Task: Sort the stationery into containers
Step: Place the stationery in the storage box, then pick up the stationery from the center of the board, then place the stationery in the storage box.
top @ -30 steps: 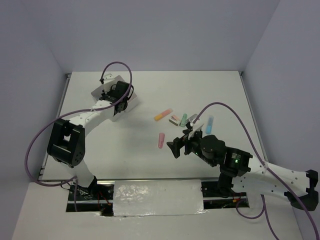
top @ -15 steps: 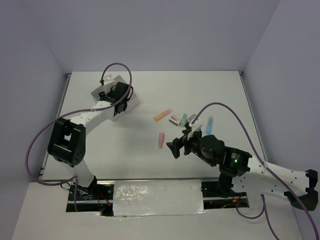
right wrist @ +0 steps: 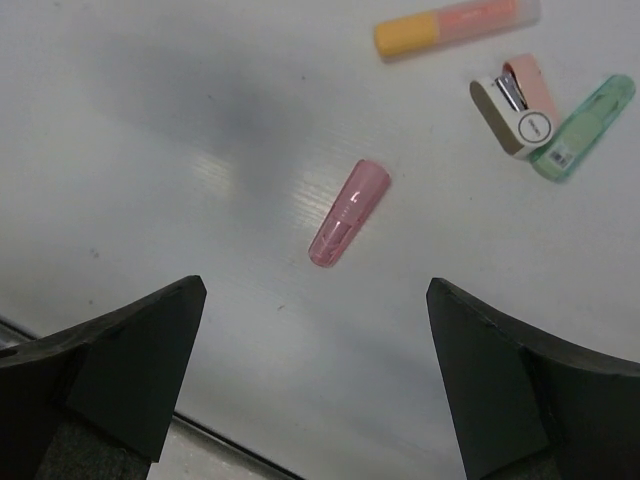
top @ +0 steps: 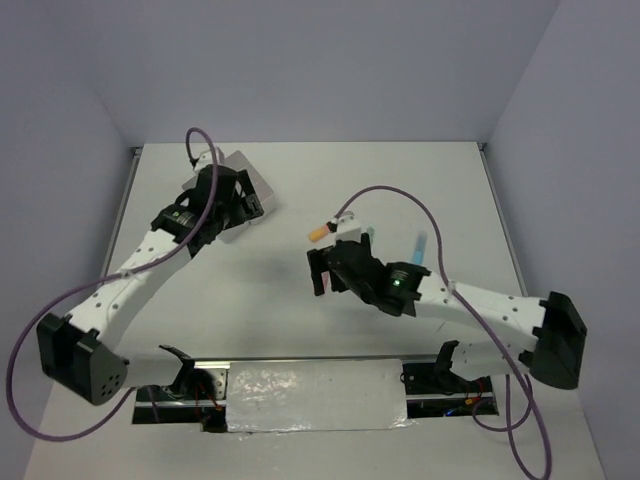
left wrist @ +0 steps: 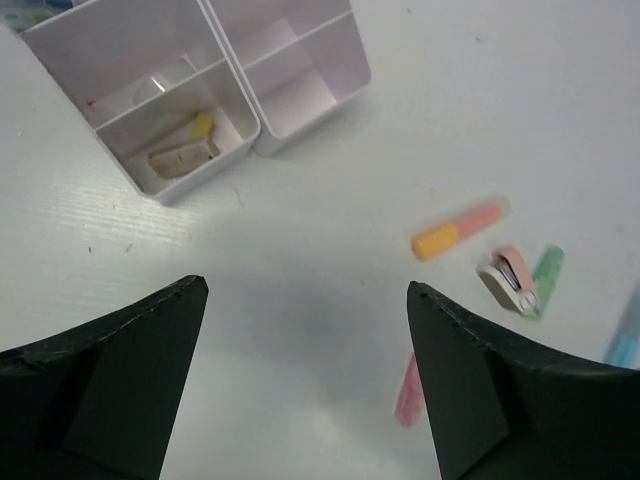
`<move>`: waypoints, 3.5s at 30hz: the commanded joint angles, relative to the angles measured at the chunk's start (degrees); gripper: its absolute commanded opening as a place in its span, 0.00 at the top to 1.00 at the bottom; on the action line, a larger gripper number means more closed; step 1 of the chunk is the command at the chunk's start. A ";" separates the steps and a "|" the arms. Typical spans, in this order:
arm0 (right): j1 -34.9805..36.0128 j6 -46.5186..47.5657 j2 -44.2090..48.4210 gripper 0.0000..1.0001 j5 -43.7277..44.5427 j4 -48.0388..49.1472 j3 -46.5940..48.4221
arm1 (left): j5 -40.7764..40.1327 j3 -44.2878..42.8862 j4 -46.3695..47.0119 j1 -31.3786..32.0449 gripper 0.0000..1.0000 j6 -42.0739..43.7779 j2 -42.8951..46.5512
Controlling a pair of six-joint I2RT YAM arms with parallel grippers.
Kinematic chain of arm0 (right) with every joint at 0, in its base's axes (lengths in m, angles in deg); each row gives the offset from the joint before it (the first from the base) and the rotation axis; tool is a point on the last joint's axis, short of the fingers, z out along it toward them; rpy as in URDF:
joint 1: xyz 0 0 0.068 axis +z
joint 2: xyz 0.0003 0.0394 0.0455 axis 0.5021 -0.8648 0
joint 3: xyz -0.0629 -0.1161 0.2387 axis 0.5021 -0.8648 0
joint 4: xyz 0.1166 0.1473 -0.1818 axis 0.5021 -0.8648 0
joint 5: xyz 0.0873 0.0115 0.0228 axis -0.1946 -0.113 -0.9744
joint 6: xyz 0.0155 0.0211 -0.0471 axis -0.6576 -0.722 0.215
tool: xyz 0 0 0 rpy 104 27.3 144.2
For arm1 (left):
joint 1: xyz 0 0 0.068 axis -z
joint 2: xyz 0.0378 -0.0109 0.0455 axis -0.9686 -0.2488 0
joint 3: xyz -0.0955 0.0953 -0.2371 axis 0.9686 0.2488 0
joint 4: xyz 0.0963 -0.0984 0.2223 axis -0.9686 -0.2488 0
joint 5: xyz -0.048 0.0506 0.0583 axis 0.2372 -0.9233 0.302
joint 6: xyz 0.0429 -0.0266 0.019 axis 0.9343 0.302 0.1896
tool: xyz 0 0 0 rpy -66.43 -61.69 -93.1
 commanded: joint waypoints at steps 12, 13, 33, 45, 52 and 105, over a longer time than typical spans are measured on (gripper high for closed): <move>-6.03 -12.67 -31.82 0.29 -6.18 -7.75 15.12 | 10.30 14.37 -6.78 -0.27 0.03 16.34 32.43; -6.21 -13.37 -32.89 0.30 -5.39 -8.02 16.26 | 10.39 15.52 -6.43 -0.27 0.03 16.70 32.70; -6.48 -10.57 -38.97 0.75 -9.42 3.11 10.66 | 15.74 19.84 -4.76 -1.68 0.03 14.87 31.56; -1.03 3.67 -17.02 0.90 -11.79 16.31 0.46 | 35.09 32.14 23.53 -0.54 0.04 -9.82 27.25; 2.57 7.27 -5.13 0.90 -12.86 24.31 -5.97 | 33.34 32.23 30.14 6.22 0.05 -14.67 24.44; 4.42 7.63 16.41 0.20 -1.87 10.61 -12.30 | -19.93 -16.73 37.04 -10.03 0.93 14.24 -28.74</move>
